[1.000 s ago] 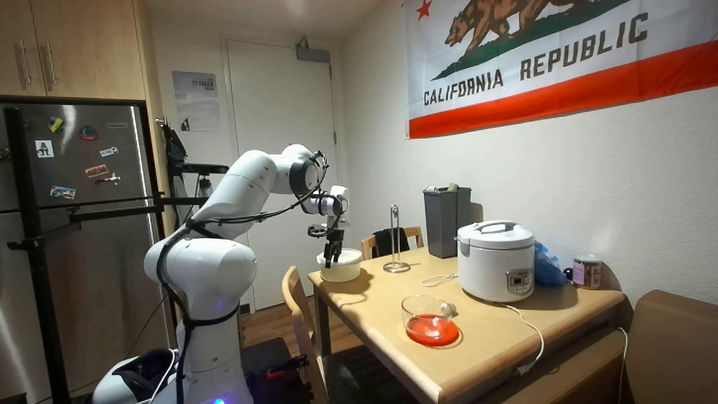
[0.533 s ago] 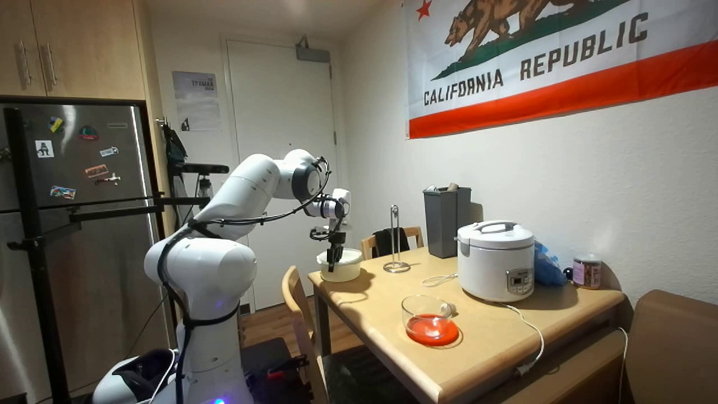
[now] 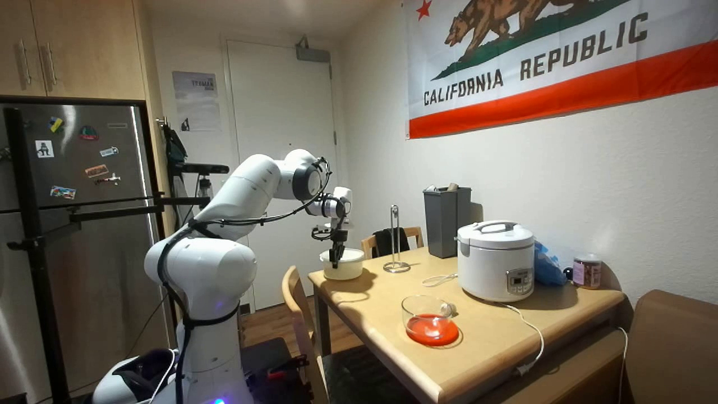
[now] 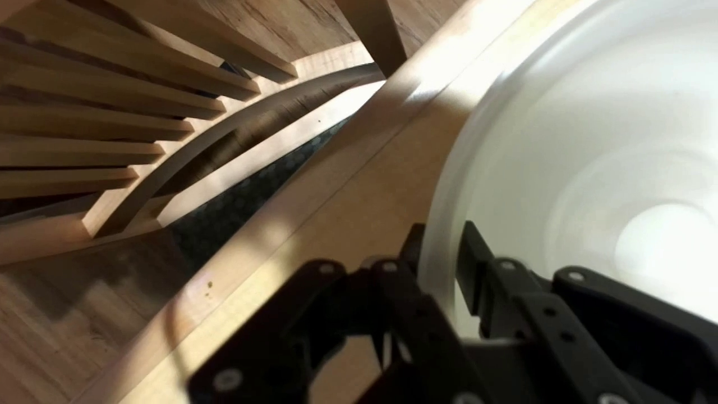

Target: Move the bowl to the left

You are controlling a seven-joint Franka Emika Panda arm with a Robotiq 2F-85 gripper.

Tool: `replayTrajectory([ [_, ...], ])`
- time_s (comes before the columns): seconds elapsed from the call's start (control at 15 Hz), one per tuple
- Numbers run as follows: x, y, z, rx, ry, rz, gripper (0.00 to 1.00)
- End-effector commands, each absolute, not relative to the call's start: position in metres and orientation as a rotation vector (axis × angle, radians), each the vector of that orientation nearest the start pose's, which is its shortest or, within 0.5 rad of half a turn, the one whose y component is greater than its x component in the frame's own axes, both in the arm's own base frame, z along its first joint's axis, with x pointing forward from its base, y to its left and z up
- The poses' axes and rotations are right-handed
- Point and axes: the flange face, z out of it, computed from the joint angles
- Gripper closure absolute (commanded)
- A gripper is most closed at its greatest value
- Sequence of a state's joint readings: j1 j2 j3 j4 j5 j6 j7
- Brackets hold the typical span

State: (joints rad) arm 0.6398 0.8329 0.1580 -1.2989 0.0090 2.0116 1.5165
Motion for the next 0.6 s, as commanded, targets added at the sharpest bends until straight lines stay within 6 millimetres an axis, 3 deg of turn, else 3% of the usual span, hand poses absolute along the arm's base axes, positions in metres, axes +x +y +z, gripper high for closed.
replayTrajectory([
  [0.0,0.534,0.498,0.24,-2.891,1.24,0.264,0.94],
  [0.53,0.528,0.452,0.231,-2.733,1.374,0.243,0.93],
])
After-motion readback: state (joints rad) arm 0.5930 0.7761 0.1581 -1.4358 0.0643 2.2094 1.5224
